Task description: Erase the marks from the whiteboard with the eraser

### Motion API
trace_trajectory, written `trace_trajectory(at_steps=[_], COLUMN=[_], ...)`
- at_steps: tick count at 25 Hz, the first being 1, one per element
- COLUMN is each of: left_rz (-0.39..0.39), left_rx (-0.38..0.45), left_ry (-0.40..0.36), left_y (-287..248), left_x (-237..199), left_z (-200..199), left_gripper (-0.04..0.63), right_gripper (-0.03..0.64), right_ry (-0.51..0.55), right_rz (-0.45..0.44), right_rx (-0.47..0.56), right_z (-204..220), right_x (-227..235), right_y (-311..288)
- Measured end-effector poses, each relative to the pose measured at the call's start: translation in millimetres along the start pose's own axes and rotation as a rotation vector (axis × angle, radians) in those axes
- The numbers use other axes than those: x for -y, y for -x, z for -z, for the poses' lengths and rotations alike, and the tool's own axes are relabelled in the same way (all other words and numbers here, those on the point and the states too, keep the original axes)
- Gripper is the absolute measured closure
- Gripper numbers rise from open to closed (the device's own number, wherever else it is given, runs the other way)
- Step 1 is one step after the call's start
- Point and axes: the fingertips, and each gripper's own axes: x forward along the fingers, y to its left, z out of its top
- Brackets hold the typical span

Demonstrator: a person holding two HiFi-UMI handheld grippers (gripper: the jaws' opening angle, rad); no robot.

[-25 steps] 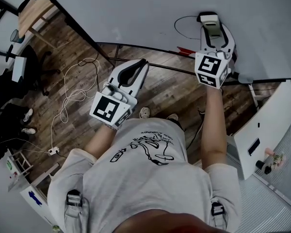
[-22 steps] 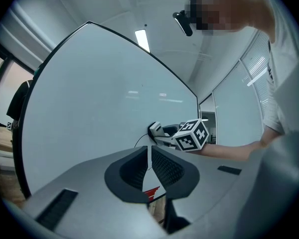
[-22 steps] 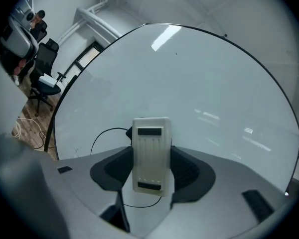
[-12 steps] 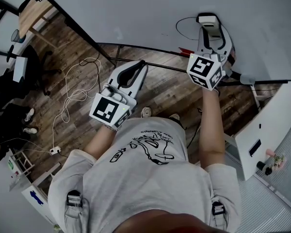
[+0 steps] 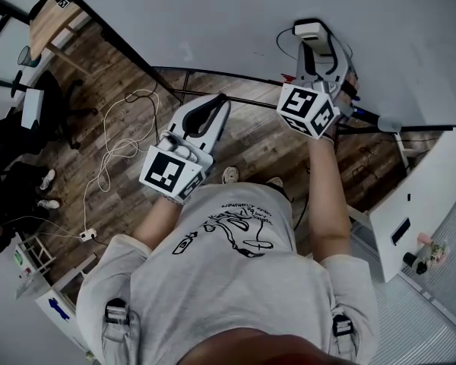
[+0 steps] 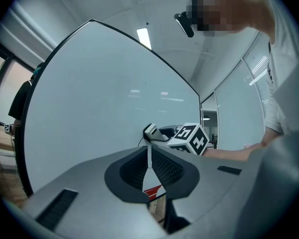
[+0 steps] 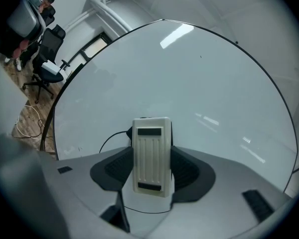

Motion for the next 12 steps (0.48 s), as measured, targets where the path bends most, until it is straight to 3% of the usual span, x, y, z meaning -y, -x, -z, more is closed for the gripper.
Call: trace_trajectory(at_steps=[12], left_rz=[-0.033], left_rx=[0.011], left_ry=[0.006], left_y=[14], left_x=[-5], left_z=[-4], left_gripper=[0.557], right_gripper=[0.379], right_ry=[0.148], right_rz=[-0.102], right_rx=[0.015], right_z=[-8], right_x=[-76], right_y=[-12])
